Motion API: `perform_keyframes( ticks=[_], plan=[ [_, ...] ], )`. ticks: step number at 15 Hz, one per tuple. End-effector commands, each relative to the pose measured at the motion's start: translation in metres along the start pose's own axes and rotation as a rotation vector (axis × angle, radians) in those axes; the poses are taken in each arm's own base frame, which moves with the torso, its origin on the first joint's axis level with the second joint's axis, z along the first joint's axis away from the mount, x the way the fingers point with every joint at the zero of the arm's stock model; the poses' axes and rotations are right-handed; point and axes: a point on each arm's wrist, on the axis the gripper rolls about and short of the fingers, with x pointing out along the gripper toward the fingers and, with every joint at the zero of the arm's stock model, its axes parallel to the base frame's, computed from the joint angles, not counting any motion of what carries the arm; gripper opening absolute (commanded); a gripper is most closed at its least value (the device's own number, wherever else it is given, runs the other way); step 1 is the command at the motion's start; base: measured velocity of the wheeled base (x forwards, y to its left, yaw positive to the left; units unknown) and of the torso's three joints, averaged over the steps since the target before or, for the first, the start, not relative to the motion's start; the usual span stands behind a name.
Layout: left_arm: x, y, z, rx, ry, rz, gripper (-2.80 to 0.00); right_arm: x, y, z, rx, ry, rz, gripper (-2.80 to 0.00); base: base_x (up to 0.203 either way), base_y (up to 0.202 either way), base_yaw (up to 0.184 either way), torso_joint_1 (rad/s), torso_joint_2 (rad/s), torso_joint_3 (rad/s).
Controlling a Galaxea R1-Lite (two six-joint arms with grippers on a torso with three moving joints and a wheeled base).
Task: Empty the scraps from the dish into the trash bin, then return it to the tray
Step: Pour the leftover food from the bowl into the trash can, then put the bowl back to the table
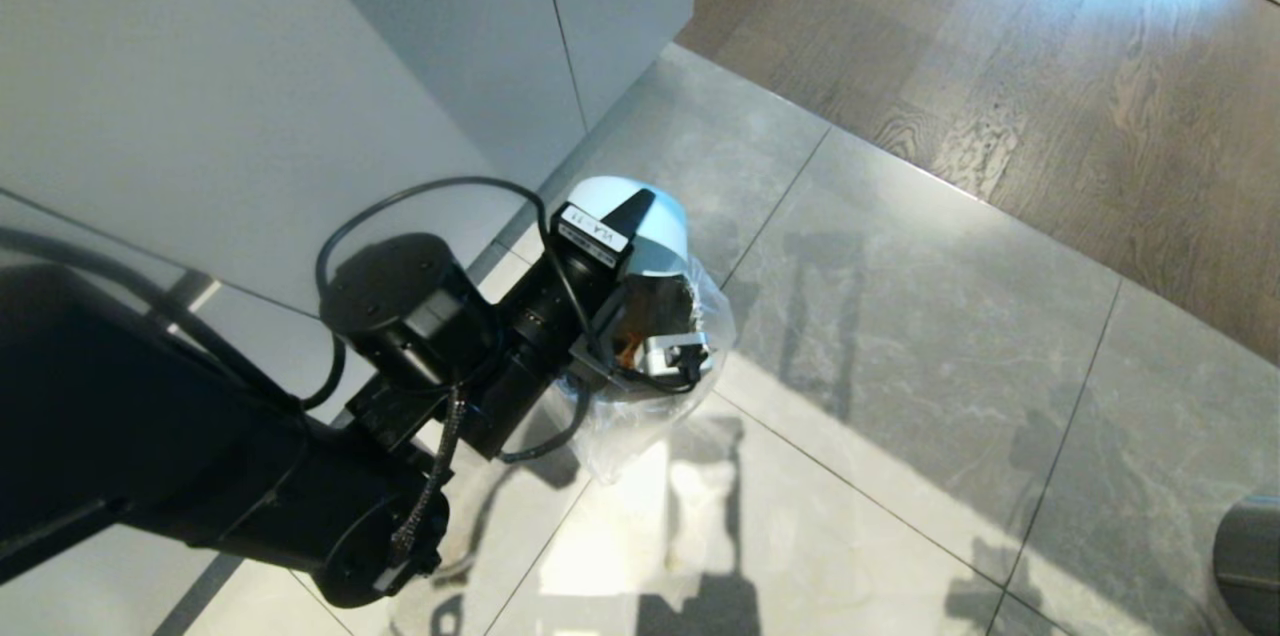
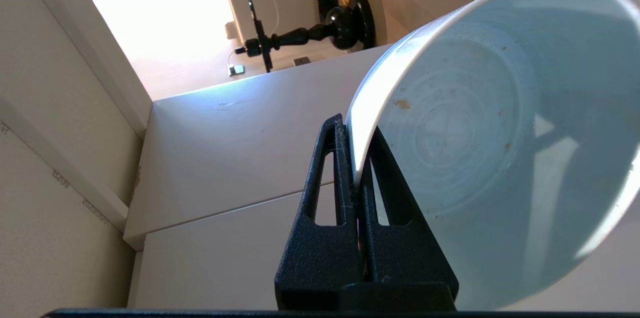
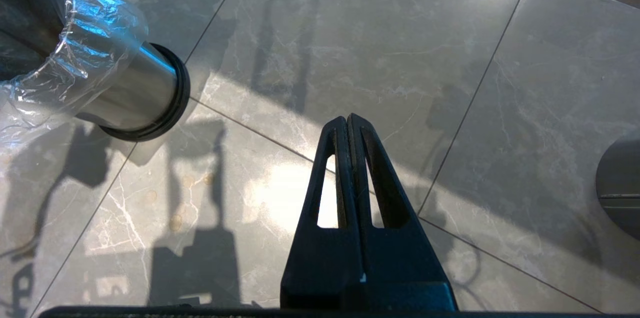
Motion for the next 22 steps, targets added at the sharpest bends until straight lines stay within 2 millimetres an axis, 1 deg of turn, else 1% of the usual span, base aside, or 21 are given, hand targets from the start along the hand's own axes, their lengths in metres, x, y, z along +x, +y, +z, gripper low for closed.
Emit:
perform_keyframes(
  ticks=[1,6,15,17,20,22],
  plan=[
    [-0.001,0.004,-0.002,0.007,0.016,0.032,-2.80,0.000,0.000,0.000,0.001,0.000,0.000,-2.80,0.000,0.000,0.000,0.000,0.00,0.000],
    [-0.002,0.008,-0.006,0.011,0.025,0.036,-2.80,0.000,0.000,0.000,0.001,-0.001,0.000,-2.80,0.000,0.000,0.000,0.000,0.00,0.000],
    [-0.004,0.009,-0.006,0.011,0.023,0.036,-2.80,0.000,0.000,0.000,0.001,-0.001,0.000,-2.80,0.000,0.000,0.000,0.000,0.00,0.000],
    [-0.006,0.013,-0.009,0.012,0.027,0.040,-2.80,0.000,0.000,0.000,0.001,-0.001,0.000,-2.80,0.000,0.000,0.000,0.000,0.00,0.000],
    [-0.018,0.024,-0.022,0.016,0.063,0.006,-2.80,0.000,0.000,0.000,0.001,-0.001,0.000,-2.80,0.000,0.000,0.000,0.000,0.00,0.000],
    [-0.034,0.034,-0.034,0.017,0.126,-0.045,-2.80,0.000,0.000,0.000,0.001,-0.001,0.000,-2.80,0.000,0.000,0.000,0.000,0.00,0.000]
  ],
)
